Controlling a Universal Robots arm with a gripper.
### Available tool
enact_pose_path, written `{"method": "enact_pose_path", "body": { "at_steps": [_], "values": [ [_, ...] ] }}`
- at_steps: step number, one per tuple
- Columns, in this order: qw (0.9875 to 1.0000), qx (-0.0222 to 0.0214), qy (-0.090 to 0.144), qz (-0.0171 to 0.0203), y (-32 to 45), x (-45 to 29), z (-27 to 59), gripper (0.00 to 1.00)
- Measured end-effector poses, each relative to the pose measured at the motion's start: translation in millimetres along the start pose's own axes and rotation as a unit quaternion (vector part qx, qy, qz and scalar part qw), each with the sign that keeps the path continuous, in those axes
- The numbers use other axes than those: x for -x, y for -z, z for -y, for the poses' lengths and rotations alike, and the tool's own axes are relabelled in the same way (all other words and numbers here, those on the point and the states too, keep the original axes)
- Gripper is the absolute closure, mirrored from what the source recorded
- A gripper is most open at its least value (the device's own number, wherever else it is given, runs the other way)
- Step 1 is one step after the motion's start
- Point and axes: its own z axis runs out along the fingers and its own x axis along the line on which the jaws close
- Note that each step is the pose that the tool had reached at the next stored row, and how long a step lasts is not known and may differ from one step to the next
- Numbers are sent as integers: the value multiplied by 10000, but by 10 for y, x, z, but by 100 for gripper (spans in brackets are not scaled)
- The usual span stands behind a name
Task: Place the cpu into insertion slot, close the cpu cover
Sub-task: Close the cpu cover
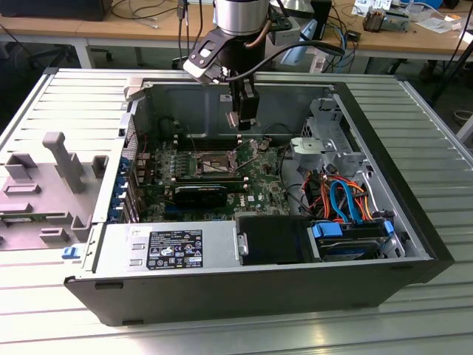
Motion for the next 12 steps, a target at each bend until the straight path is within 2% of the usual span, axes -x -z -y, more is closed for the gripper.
{"method": "enact_pose_path", "body": {
  "at_steps": [12],
  "values": [
    [10000, 1, -32, 3, -4, 0, 0, 45]
  ]
}}
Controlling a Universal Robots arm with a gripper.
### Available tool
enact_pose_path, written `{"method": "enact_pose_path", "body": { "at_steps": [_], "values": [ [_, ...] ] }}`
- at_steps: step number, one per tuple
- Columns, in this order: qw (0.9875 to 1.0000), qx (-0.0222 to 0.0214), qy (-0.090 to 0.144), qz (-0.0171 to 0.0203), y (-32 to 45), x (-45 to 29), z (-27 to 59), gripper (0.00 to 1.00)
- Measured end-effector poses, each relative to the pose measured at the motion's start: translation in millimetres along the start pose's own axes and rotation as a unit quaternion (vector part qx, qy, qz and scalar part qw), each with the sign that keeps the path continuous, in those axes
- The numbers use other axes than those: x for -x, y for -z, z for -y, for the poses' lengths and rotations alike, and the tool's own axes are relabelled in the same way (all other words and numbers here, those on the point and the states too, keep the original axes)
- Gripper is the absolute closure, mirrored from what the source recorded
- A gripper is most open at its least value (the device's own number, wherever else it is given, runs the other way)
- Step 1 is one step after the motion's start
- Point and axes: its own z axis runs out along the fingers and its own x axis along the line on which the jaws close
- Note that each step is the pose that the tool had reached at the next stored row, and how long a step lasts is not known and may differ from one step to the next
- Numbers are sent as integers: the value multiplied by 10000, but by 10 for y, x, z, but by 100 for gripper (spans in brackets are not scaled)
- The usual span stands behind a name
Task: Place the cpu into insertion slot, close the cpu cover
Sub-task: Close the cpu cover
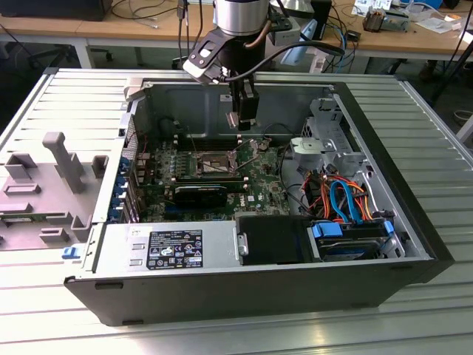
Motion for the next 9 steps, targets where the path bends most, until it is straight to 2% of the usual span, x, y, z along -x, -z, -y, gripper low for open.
{"method": "enact_pose_path", "body": {
  "at_steps": [9],
  "values": [
    [10000, 0, -28, 2, -5, 0, 0, 45]
  ]
}}
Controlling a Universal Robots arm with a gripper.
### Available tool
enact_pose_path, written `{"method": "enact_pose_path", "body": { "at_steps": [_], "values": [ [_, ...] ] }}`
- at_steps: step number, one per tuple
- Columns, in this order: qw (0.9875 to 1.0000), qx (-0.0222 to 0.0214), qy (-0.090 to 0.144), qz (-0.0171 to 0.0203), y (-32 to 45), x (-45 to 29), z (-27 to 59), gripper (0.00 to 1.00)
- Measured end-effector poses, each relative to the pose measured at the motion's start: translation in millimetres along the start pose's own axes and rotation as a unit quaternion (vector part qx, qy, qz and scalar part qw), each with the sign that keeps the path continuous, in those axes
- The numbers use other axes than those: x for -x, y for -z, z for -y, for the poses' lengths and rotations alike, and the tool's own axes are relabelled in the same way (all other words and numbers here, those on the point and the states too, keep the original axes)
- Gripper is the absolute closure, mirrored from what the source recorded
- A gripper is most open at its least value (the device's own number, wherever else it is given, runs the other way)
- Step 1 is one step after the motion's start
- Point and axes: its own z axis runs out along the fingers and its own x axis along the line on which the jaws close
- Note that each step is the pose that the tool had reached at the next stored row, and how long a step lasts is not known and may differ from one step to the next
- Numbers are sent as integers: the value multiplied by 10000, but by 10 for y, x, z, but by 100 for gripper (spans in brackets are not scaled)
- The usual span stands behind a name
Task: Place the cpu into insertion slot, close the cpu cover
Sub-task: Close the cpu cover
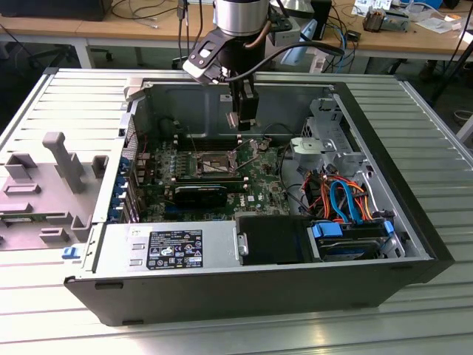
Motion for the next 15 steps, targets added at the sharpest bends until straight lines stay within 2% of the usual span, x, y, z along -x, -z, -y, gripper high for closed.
{"method": "enact_pose_path", "body": {
  "at_steps": [15],
  "values": [
    [9999, 1, -141, 11, -15, 0, 1, 45]
  ]
}}
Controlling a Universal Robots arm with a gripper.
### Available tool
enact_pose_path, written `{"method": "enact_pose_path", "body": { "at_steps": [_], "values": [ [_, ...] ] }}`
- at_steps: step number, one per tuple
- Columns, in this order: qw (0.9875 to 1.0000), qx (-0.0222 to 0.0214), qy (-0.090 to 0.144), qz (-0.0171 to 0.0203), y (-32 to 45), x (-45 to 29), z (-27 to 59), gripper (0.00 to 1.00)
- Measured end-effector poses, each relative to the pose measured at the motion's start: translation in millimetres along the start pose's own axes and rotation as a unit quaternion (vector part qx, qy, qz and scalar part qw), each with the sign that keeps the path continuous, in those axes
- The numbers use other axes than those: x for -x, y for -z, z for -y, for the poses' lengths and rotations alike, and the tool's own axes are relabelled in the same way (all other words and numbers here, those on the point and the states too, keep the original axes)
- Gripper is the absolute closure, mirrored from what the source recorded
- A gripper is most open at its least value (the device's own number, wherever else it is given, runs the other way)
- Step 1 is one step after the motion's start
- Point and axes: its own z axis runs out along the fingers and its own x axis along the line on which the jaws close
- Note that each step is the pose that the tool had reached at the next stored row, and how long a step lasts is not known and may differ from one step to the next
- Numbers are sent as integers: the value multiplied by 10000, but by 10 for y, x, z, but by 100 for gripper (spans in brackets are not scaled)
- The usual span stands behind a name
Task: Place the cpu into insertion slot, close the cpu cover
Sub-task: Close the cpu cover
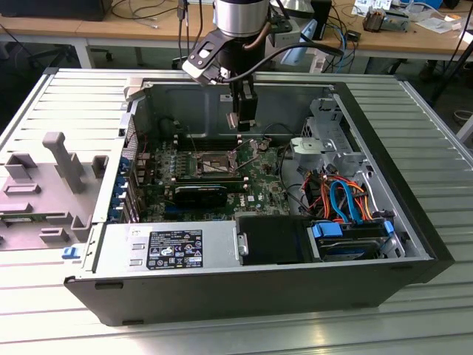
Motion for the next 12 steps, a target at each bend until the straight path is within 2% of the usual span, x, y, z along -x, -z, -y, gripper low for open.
{"method": "enact_pose_path", "body": {
  "at_steps": [12],
  "values": [
    [9999, 1, -114, 9, -8, 0, 1, 45]
  ]
}}
